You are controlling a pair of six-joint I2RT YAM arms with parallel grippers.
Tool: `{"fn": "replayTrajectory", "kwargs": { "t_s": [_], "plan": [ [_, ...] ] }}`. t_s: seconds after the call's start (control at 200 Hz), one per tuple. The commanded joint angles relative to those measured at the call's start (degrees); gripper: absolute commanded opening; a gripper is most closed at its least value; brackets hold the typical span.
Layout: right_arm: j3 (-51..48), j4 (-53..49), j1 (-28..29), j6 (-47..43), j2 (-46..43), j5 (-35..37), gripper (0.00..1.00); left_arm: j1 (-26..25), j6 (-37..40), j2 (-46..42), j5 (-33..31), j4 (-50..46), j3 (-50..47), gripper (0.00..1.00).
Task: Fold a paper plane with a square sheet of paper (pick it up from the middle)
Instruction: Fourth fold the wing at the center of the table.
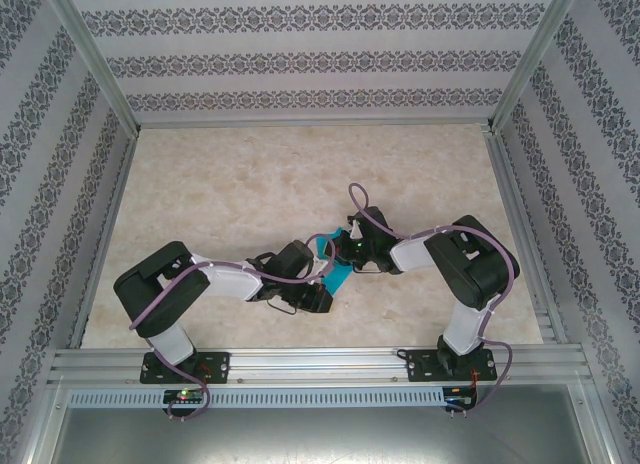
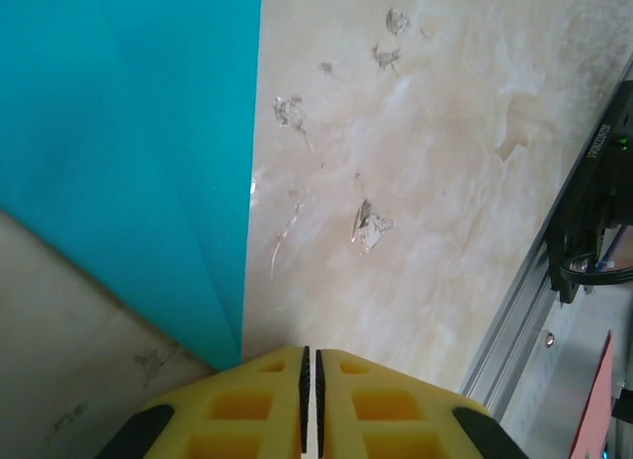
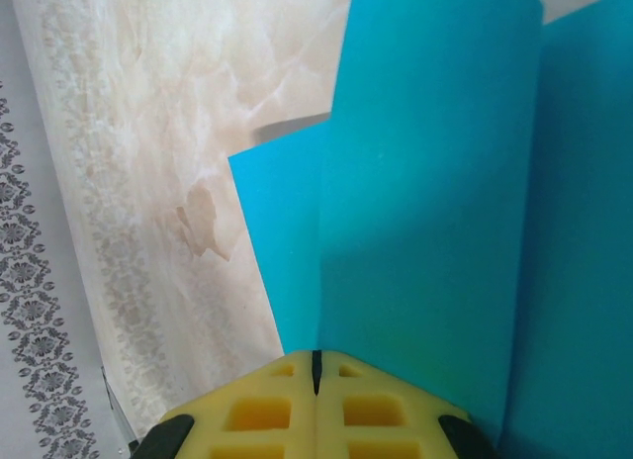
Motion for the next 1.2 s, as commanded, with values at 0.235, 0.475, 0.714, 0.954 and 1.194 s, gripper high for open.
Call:
{"fn": "replayTrajectory", "kwargs": {
  "t_s": [0.235, 0.475, 0.714, 0.954, 1.194],
  "plan": [
    [-1.53, -8.38, -0.97, -2.89, 2.6, 6.08, 0.0, -0.9, -0.12, -5.98, 0.36, -7.29, 2.89, 0.18],
    [-1.58, -7.9, -0.7, -2.42, 2.36, 5.37, 0.0, 2.24, -0.14, -10.56, -4.31, -6.37, 4.08, 0.19],
    [-1.68, -7.52, -0.53, -1.77, 1.05, 4.83, 0.0, 4.84, 1.58, -5.84, -5.36, -2.6, 6.07, 0.2],
    [-1.55, -7.41, -0.35, -1.41, 0.58, 4.93, 0.0, 5.12, 3.26, 0.64, -4.63, -0.86, 7.66, 0.19],
    [-1.16, -7.32, -0.59, -1.52, 0.52, 5.28, 0.0, 5.11, 6.0, 4.36, -6.49, -2.31, 6.4, 0.16]
  ]
}}
